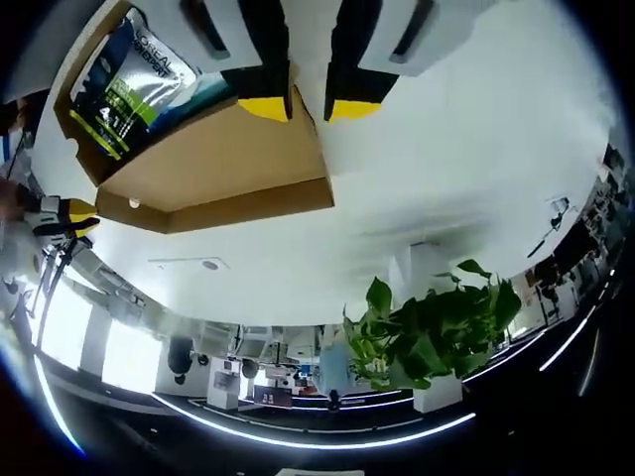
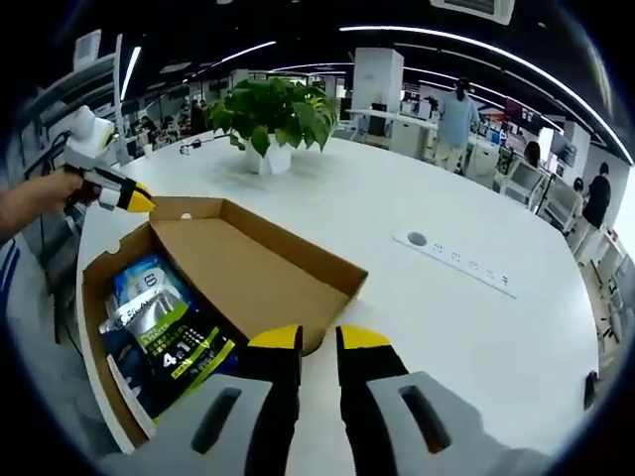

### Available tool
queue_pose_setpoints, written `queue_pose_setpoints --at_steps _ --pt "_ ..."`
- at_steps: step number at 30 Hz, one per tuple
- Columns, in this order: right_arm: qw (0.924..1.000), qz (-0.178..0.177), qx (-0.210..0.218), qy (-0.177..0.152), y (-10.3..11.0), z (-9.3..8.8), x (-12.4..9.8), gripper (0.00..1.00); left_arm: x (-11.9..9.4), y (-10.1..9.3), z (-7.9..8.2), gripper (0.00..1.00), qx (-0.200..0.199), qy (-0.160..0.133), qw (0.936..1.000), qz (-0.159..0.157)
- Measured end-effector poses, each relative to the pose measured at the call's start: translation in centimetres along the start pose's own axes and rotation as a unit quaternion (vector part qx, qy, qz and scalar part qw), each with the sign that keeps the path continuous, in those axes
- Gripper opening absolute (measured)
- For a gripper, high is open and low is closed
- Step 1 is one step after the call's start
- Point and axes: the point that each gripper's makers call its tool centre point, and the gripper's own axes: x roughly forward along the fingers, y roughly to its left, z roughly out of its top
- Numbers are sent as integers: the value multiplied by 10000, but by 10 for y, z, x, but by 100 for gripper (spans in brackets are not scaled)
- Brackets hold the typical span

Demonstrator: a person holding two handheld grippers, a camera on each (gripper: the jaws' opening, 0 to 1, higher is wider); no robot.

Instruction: Operate the shoe box by opening the lid, removing the specified soft item, and placing it in the target area until the item is outside and the box remains undamaged.

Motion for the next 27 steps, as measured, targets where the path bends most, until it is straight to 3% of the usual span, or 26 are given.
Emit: queue_pose_setpoints --at_steps 10,27 --pt "9994 267 -153 151 9 -3 -17 19 -19 -7 -8 17 -52 -14 10000 -49" --pt "9949 768 -531 378 35 -6 -31 25 -38 -50 -31 22 -185 344 9974 -610"
